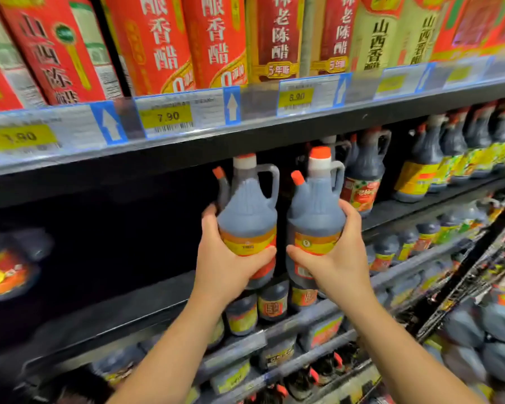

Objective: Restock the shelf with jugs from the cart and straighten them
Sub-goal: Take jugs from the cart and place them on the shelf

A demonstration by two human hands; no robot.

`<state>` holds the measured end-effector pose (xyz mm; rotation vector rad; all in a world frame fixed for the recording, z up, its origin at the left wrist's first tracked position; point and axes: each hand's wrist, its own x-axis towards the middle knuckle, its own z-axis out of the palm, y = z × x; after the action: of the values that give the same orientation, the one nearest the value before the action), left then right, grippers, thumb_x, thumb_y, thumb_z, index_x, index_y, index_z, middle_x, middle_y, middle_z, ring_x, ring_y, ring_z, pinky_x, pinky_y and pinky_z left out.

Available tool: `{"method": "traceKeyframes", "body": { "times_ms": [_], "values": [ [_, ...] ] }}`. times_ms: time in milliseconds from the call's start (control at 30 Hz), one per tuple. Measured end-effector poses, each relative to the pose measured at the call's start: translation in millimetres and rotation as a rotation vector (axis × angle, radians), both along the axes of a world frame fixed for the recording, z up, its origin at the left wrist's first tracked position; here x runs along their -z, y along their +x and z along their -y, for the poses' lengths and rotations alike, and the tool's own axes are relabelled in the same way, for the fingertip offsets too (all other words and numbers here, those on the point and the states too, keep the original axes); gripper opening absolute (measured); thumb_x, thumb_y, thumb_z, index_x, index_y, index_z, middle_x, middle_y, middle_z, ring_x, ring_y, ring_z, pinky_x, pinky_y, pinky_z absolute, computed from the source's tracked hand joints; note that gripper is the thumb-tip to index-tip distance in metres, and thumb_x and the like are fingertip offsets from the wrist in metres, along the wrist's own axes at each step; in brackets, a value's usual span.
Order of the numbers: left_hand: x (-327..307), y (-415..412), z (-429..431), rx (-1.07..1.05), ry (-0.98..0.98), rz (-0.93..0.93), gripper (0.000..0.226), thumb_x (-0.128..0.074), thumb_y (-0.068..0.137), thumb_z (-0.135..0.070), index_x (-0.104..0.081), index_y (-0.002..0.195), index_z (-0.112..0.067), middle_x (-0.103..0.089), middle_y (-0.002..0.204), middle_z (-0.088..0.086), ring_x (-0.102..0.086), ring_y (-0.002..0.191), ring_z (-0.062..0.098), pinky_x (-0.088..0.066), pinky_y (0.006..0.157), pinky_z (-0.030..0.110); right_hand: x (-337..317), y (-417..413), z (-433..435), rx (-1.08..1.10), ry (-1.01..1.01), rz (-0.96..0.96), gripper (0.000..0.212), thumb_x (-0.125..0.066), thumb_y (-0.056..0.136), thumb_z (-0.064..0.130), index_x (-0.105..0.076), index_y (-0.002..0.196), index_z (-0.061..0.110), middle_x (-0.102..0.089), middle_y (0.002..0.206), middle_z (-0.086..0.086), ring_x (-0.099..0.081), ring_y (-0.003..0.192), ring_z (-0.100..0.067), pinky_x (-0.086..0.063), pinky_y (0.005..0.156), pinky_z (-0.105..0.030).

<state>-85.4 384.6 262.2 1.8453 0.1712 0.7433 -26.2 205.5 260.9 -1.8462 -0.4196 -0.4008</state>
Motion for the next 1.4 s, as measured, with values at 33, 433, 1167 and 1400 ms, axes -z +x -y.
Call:
{"method": "traceKeyframes", "body": {
  "times_ms": [33,433,1167,1400],
  "values": [
    [0.1,2.7,-4.2,-0.024,-0.003,-0.004,0.104,-0.095,0.053,-0.030,-0.026,0.128,-0.050,-0.056,0.110,-0.028,-0.058,0.097,-0.017,-0.047,0.072,0.003,-1.5,3.7,-6.6,-0.020,0.007,-0.003,0.097,-0.089,0.060,0.031,-0.029,0.137,0.032,-0.047,0.131,0.004,-0.053,0.115,-0.008,-0.048,0.091,-0.024],
    [15.9,34.6,-37.4,-0.177,-0.061,-0.038,0.100,-0.090,0.050,-0.031,-0.032,0.129,-0.050,-0.064,0.100,-0.034,-0.061,0.091,-0.016,-0.045,0.066,0.001,6.5,58.3,-73.2,-0.175,0.140,-0.087,0.102,-0.088,0.061,0.014,-0.025,0.142,0.014,-0.050,0.128,0.004,-0.052,0.116,0.001,-0.044,0.095,-0.017],
    [19.0,108.0,-74.6,-0.186,0.010,-0.109,0.097,-0.092,0.061,-0.022,-0.026,0.132,-0.029,-0.057,0.125,-0.006,-0.060,0.109,0.002,-0.050,0.087,0.021,0.7,113.9,-110.1,0.148,-0.627,-0.083,0.104,-0.045,0.084,0.072,0.006,0.152,0.013,-0.055,0.129,-0.019,-0.063,0.103,-0.039,-0.048,0.081,-0.043],
    [19.3,121.6,-78.0,-0.214,0.039,-0.119,0.106,-0.093,0.062,-0.022,-0.022,0.141,-0.021,-0.056,0.131,0.001,-0.059,0.116,0.014,-0.049,0.096,0.031,0.8,125.3,-115.2,0.119,-0.638,-0.129,0.103,-0.046,0.087,0.069,0.010,0.152,0.012,-0.062,0.119,-0.021,-0.063,0.102,-0.040,-0.047,0.081,-0.042]
  ]
}}
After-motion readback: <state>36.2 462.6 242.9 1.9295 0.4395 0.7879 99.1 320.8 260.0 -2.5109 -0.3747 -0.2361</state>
